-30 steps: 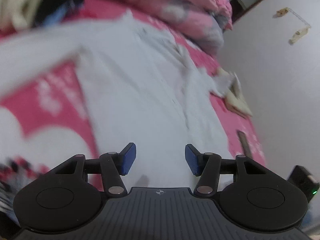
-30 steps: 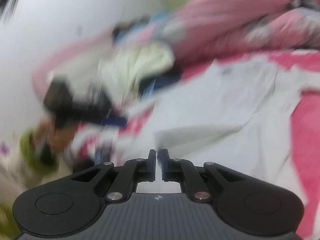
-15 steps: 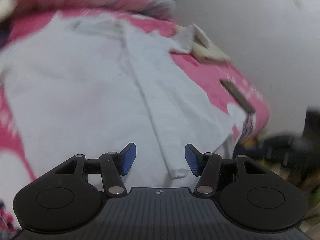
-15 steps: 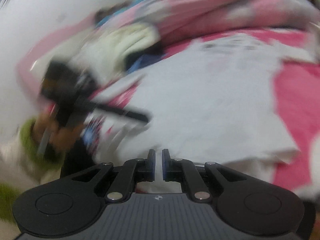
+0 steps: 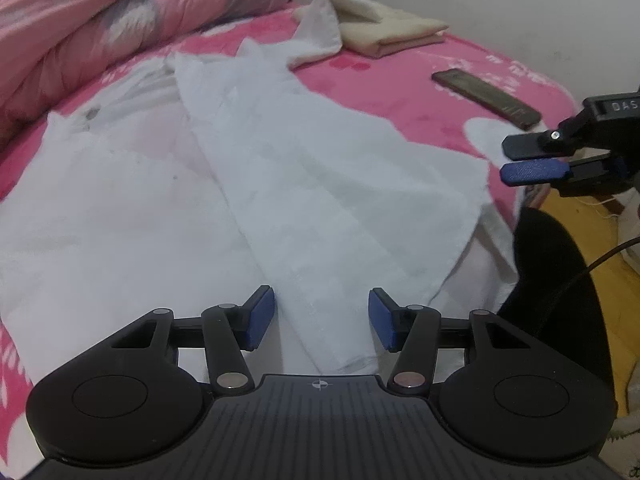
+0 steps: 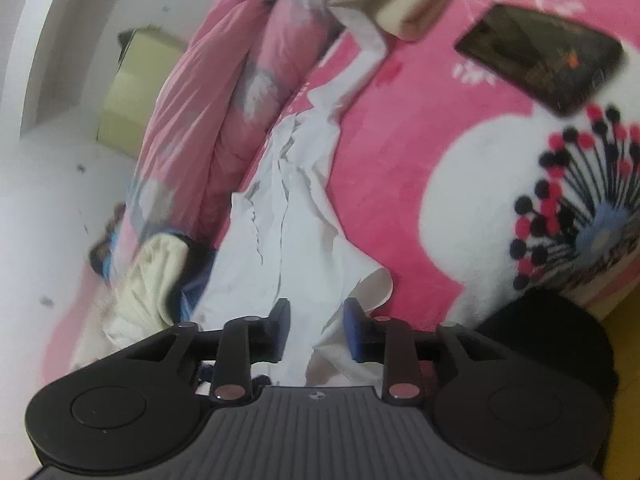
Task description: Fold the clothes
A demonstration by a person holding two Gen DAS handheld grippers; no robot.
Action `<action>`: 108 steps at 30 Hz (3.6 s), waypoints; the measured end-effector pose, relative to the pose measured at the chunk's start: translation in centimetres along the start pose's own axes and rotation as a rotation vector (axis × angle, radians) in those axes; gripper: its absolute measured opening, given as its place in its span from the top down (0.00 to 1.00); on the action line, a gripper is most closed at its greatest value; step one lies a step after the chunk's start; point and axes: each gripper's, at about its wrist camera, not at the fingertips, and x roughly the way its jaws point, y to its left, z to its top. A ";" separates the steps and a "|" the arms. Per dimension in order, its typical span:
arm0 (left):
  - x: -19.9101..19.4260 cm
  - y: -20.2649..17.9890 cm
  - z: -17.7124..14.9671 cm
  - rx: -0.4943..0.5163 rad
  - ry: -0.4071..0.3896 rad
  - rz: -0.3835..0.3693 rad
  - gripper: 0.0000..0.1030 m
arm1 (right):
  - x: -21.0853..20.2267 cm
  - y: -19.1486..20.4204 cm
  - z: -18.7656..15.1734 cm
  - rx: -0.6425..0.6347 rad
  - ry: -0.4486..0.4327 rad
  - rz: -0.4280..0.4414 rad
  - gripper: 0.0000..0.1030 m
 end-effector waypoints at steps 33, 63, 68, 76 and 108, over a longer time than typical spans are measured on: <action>-3.6 7.9 -0.1 -0.393 -0.122 -0.040 0.41 | 2.5 -2.5 1.6 0.086 0.002 -0.044 0.67; -5.6 11.4 -3.3 -0.851 -0.225 -0.356 1.00 | -1.2 0.5 2.3 -0.125 -0.135 -0.025 1.00; -4.9 10.6 -4.8 -0.881 -0.215 -0.395 1.00 | -2.2 1.4 1.6 -0.152 -0.126 -0.039 1.00; -3.6 10.4 -6.2 -0.908 -0.182 -0.425 1.00 | -3.7 1.0 1.0 -0.111 -0.126 -0.051 1.00; -0.4 10.1 -9.4 -0.668 -0.215 -0.491 1.00 | 20.9 16.5 18.4 -0.331 0.196 -0.037 0.57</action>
